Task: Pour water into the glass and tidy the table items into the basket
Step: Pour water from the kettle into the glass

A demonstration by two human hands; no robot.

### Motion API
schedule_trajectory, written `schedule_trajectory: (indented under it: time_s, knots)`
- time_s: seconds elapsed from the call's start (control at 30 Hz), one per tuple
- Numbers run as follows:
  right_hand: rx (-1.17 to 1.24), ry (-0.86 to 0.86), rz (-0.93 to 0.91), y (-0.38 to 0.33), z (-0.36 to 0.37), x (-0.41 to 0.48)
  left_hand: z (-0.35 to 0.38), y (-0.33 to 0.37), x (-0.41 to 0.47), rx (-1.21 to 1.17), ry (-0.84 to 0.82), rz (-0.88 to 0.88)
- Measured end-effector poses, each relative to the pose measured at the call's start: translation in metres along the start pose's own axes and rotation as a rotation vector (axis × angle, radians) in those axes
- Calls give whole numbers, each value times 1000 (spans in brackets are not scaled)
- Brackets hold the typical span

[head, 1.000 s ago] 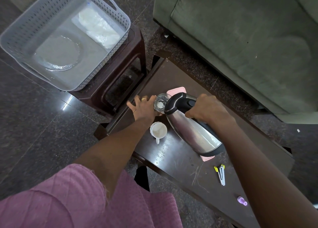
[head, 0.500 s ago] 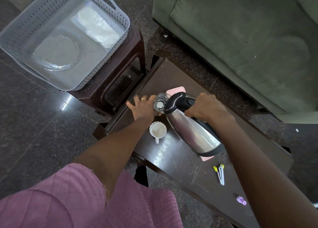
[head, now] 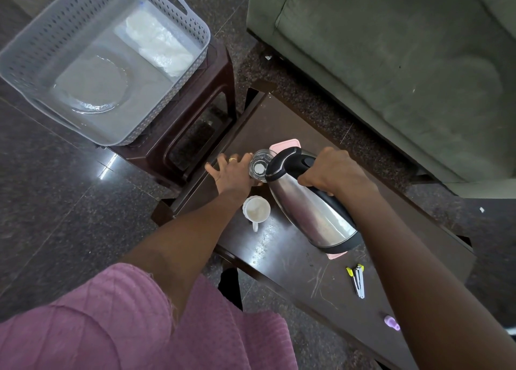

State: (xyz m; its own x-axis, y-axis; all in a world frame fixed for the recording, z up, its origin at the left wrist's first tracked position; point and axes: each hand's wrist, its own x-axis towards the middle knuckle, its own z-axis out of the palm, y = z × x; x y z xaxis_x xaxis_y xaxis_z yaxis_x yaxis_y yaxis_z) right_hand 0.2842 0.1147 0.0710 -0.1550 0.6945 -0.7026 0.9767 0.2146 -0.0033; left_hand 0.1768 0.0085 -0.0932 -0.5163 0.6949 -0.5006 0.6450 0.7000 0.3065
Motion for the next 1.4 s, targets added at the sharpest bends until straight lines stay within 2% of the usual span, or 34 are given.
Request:
schedule_trajectory:
  time_s: [0.33,0.53,0.7,0.9,1.1,1.27,1.4]
  knots:
    - [62,7,-1,10,3,-4,-3,2,-4,7,2,-3]
    - [242,22,7,44,23,-18,-5,-1,-6,34,-24,5]
    - [416,36,58,67,34,-36,-5,-11,-12,14,33,9]
    - [595,127,32,77,22,-62,-24,-30,-10,-142,232,55]
    - [766,201,-110,49,-11,-77,-74,-64,-3,-225,545,180]
    - [879,273,-273,-7,-27,-80,-112,-108,5,-308,840,22]
    - [1019,314,-391,-69,-27,-75,-128,-145,10,-334,934,-134]
